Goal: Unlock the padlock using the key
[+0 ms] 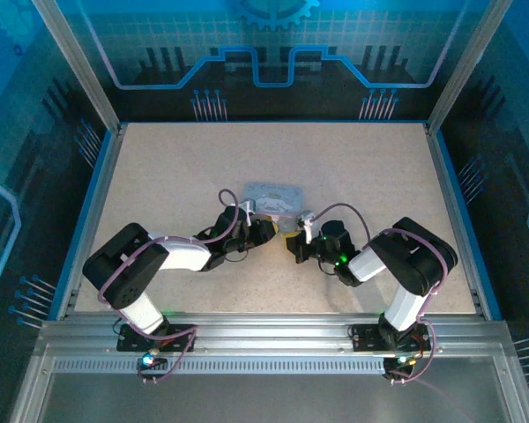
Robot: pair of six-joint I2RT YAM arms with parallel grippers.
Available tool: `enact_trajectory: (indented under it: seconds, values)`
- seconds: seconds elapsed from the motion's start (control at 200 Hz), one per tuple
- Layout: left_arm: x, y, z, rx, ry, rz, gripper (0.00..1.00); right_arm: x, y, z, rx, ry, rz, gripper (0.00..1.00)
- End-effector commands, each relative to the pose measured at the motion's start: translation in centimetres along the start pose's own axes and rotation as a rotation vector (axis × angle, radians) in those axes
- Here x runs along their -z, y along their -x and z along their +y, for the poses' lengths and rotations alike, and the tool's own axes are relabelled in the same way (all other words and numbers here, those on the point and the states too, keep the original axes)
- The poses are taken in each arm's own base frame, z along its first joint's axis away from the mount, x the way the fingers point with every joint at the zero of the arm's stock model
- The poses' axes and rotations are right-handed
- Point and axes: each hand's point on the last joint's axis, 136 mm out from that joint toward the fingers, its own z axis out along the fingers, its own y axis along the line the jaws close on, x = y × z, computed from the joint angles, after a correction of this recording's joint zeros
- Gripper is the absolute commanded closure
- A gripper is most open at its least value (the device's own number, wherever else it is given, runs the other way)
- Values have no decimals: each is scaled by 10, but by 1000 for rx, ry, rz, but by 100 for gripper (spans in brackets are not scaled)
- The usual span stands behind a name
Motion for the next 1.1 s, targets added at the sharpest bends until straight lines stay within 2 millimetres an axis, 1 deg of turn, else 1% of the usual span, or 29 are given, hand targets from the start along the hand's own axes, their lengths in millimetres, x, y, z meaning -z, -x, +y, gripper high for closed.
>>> enact_trajectory:
  seconds: [0.0,0.185,0.325,0.48,0.755,0.965,1.095]
  values:
    - [3,14,-31,-16,-84,-37,85,4,14,4,3,26,-56,100]
    - [3,14,-36,-15,-97,-35,86,-1,17,6,7,46,-63,100]
    - [4,14,-39,-10,-107,-33,86,-6,19,4,10,43,-74,100]
    - [5,15,-44,-13,-117,-31,86,-13,16,4,13,56,-63,100]
    - [5,11,-44,-13,-114,-16,87,-18,18,1,29,58,-77,100]
    - [5,8,-43,-12,-112,-7,87,-17,26,-8,28,60,-99,100]
    - [5,6,-44,-13,-114,-1,88,-20,34,-2,37,94,-102,100]
